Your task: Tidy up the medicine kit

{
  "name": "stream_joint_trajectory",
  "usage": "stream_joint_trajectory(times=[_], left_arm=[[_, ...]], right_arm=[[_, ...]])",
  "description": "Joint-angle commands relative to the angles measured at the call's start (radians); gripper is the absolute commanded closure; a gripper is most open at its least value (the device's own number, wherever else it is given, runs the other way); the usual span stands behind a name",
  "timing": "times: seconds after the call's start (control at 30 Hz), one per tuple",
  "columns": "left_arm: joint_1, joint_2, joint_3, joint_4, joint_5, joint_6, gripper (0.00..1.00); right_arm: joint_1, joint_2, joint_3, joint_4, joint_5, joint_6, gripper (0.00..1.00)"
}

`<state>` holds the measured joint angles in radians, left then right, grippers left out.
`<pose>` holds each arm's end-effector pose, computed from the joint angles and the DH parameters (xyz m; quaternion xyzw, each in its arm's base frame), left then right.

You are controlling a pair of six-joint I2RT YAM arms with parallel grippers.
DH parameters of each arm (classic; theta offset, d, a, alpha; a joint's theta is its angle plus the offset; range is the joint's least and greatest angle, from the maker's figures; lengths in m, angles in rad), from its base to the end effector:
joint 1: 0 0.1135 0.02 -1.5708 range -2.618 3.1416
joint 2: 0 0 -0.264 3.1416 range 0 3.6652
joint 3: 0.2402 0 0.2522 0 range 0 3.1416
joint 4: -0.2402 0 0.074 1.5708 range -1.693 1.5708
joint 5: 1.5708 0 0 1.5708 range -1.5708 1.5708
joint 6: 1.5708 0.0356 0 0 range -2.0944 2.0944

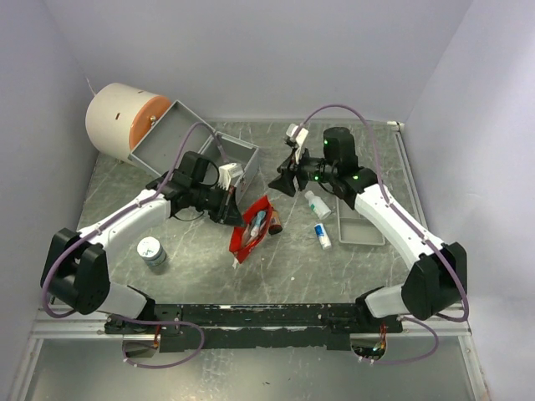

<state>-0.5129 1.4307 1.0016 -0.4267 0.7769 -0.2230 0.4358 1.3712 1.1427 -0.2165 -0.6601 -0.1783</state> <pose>0.2457 -0.1670 0.2525 0.2564 0.8387 -0.4476 0.1746 0.2736 0.1515 0.3313 -0.4067 0.7104 0.3366 0.4655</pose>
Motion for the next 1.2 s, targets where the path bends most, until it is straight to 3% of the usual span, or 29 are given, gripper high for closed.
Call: stream_joint_trajectory(times=[0.0, 0.27, 0.57, 0.7, 0.87, 0.97, 1.1, 1.17], left_arm=[[-0.010, -0.009, 0.068, -0.073, 0.107, 0.148, 0.93], [-0.013, -0.057, 0.110, -0.129, 0.164, 0.265, 0.93], [-0.015, -0.058, 0.137, -0.184, 0.216, 0.325, 0.93], [-0.016, -0.071, 0.129, -0.172, 0.226, 0.318, 0.93], [-0.016, -0.088, 0.116, -0.164, 0.228, 0.307, 0.92], [-0.016, -0.114, 0.089, -0.132, 0.200, 0.262, 0.80], [-0.016, -0.185, 0.018, -0.019, 0.141, 0.147, 0.44], [-0.016, -0.248, -0.040, 0.088, 0.102, 0.060, 0.32]], right_arm=[[0.000, 0.038, 0.041, -0.107, -0.230, -0.150, 0.43], [0.001, 0.067, 0.073, -0.188, -0.433, -0.223, 0.42], [0.023, 0.133, 0.084, -0.240, -0.492, -0.254, 0.48], [0.051, 0.174, 0.119, -0.303, -0.504, -0.295, 0.57], [0.052, 0.182, 0.120, -0.294, -0.506, -0.274, 0.82], [0.052, 0.167, 0.114, -0.273, -0.498, -0.240, 1.00], [0.052, 0.133, 0.086, -0.181, -0.446, -0.117, 1.00], [0.052, 0.117, 0.082, -0.149, -0.438, -0.058, 1.00]])
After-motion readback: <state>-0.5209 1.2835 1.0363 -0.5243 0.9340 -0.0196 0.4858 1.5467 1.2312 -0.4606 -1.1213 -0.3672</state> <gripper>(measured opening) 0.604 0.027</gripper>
